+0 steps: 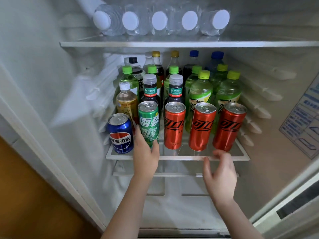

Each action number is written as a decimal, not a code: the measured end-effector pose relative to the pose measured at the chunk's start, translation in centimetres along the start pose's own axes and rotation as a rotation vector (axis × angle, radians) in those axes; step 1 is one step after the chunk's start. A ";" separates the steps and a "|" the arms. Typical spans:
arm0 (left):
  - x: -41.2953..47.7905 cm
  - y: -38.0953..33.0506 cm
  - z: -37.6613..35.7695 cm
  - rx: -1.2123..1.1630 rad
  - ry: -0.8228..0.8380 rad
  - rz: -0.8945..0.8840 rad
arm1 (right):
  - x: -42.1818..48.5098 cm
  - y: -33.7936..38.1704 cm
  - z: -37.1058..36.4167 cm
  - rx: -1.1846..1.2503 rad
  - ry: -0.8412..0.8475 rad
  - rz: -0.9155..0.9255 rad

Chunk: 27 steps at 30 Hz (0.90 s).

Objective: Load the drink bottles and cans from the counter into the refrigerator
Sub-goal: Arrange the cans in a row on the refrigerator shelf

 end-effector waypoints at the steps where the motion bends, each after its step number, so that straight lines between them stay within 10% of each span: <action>1: 0.1 0.1 0.0 -0.010 0.013 0.003 | -0.2 0.5 0.0 0.004 -0.003 0.011; 27: -1.1 0.3 0.4 0.226 -0.053 -0.071 | -2.0 2.1 -1.4 -0.163 -0.012 0.291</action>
Point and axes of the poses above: each hand's wrist, its own x-axis towards the middle knuckle, its own z-axis out of the back of the hand, y = z × x, the point moved 9 cm from there along x, towards the middle knuckle, and after that the axes turned 7 degrees about -x, right-handed, at the moved point
